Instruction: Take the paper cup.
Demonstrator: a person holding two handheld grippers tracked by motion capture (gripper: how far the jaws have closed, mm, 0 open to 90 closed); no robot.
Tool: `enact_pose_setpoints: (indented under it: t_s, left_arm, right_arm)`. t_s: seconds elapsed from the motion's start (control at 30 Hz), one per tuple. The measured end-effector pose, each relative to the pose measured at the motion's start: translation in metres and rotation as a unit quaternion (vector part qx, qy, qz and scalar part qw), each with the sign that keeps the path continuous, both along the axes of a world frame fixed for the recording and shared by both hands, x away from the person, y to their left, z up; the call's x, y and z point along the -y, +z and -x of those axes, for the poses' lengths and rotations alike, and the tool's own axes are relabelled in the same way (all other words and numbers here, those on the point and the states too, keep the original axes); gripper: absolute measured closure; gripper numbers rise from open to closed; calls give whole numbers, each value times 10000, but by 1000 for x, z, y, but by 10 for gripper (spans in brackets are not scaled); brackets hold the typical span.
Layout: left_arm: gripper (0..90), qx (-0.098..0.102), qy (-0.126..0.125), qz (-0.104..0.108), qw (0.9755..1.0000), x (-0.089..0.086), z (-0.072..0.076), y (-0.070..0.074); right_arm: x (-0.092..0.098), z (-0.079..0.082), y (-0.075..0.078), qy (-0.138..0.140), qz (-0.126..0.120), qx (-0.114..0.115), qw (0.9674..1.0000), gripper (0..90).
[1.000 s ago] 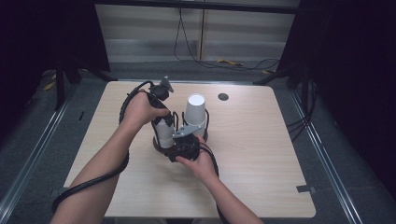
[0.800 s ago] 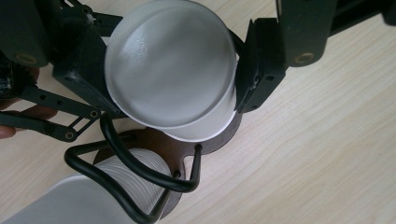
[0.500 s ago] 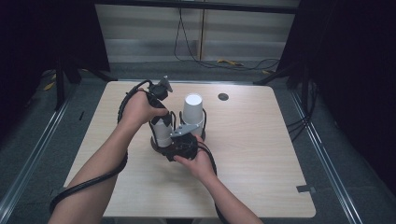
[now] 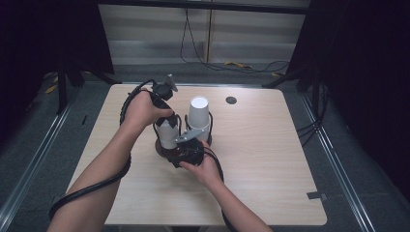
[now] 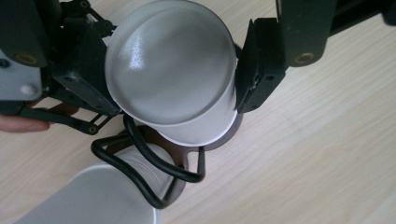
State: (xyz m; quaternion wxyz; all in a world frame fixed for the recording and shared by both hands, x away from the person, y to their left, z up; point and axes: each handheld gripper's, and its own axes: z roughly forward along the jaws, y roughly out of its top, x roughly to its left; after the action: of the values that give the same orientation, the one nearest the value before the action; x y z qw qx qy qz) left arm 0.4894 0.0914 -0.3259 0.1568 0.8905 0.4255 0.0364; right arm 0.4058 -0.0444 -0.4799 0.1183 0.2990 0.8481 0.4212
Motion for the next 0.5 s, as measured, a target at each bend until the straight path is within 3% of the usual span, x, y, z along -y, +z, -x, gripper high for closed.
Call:
enact_pose_setpoints:
  t_s: [0.07, 0.17, 0.33, 0.4, 0.5]
  left_arm:
    - [333, -75, 9, -41, 10000, 0, -1, -3]
    - [333, -168, -14, 115, 9998, -3, -5, -11]
    - [335, -225, 70, 254, 9994, -8, -7, -20]
    - [334, -275, 75, 229, 9993, -8, -8, -19]
    - [330, -161, 11, 268, 9995, -7, -9, -19]
  right_arm:
    - [-1, 1, -2, 35, -164, 17, 9999, 330]
    - [-4, 4, -2, 89, 260, 11, 9996, 326]
    - [10, 3, -2, -88, -105, -133, 9998, 321]
    - [11, 3, 1, -76, -107, -60, 9999, 321]
    - [11, 4, 6, -86, -33, 83, 9999, 320]
